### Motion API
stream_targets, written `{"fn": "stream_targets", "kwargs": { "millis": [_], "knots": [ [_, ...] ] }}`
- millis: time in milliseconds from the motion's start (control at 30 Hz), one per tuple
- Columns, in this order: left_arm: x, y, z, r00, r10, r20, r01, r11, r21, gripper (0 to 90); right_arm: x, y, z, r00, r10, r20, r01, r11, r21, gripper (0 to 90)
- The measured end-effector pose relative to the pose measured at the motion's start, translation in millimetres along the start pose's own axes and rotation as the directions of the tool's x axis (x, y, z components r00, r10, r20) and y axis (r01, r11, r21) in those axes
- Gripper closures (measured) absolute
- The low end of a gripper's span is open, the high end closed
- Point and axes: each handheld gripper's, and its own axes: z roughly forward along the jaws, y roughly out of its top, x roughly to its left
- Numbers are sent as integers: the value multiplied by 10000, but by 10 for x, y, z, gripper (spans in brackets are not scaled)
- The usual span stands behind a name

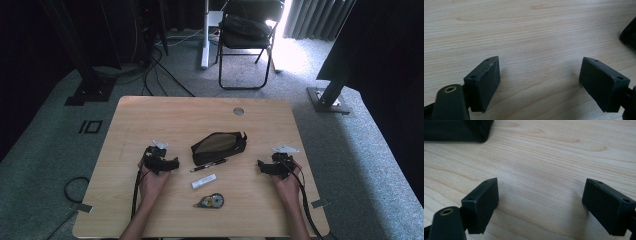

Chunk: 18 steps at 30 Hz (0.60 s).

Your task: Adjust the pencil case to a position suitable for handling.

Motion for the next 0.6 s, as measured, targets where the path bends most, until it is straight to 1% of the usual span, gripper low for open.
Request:
{"fn": "stream_targets", "kwargs": {
  "millis": [67,133,200,233,333,367,433,600],
  "knots": [
    [-14,20,-9,10000,66,68,-66,10000,39,262,-1,0,0,10000,-8,2,8,10000,-5,137],
    [-36,36,-14,9999,121,120,-122,9999,30,353,-1,0,0,10000,-9,3,9,10000,-3,137],
    [-57,45,-12,9995,205,236,-205,9998,-16,384,-1,0,0,10000,-6,1,6,10000,-4,137],
    [-63,49,-18,9990,293,346,-290,9995,-84,386,-1,0,0,10000,-7,3,7,10000,-2,137],
    [-98,75,-65,9968,344,728,-309,9984,-482,393,-1,0,0,10000,-6,1,6,10000,-3,137],
    [-107,91,-87,9957,419,828,-369,9974,-615,395,-1,0,0,10000,-6,0,6,10000,-5,137],
    [-134,130,-126,9941,556,931,-482,9956,-807,401,-1,0,0,10000,-9,2,9,10000,-3,137],
    [-197,248,-194,9895,851,1166,-726,9915,-1080,401,-1,0,0,10000,-6,1,6,10000,-3,137]
  ]
}}
